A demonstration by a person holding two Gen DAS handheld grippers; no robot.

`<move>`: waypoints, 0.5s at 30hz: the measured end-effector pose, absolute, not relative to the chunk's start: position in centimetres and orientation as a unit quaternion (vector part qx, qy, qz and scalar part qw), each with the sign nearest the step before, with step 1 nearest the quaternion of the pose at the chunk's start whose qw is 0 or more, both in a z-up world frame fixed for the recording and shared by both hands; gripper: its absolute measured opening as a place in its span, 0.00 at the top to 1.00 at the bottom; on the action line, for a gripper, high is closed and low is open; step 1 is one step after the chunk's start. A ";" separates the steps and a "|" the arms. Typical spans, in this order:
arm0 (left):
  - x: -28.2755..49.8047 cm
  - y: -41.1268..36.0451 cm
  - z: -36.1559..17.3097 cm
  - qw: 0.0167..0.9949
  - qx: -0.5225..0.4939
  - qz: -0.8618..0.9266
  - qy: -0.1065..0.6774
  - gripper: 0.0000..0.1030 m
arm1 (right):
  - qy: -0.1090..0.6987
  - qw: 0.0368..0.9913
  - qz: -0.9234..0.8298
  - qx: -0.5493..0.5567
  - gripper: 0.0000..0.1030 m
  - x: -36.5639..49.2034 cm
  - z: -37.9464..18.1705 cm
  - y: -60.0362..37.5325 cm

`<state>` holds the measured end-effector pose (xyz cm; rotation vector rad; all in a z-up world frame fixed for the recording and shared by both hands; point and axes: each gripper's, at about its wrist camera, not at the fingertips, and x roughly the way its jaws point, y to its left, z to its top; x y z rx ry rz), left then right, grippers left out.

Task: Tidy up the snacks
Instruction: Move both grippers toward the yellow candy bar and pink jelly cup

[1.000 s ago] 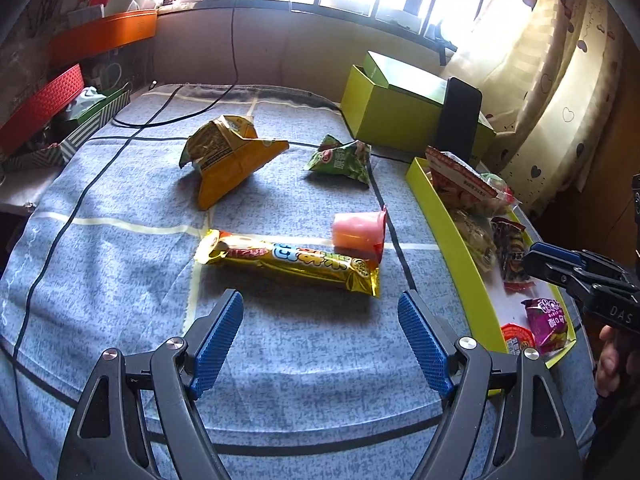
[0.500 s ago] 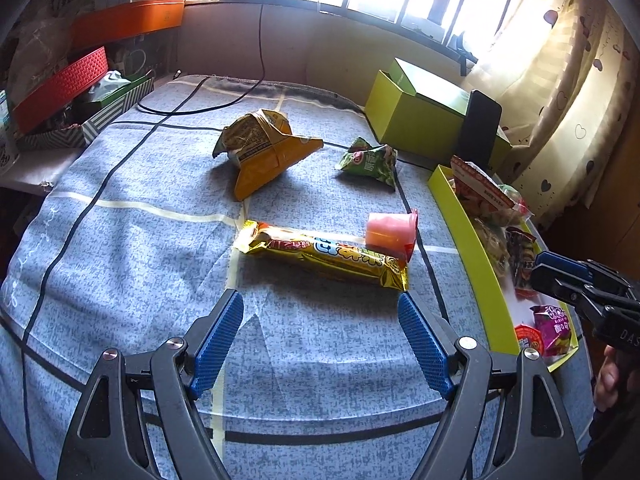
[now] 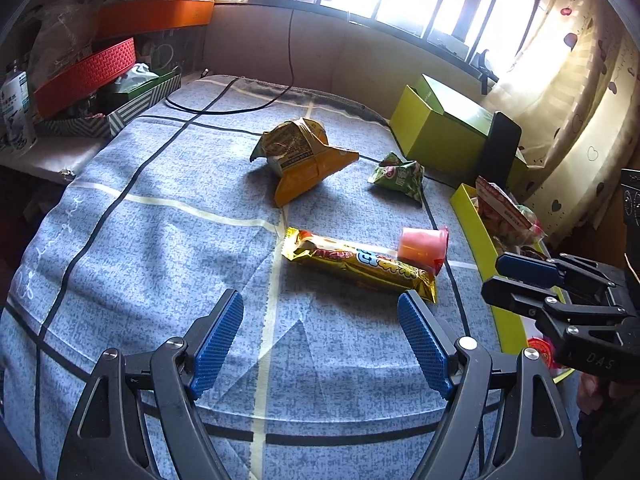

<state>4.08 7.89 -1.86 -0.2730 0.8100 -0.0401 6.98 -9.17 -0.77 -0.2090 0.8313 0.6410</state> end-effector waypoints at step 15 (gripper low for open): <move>3.4 10.5 -1.5 0.913 -0.153 -0.011 0.378 0.22 | 0.443 0.810 0.335 -0.190 0.64 10.8 -4.3 -1.5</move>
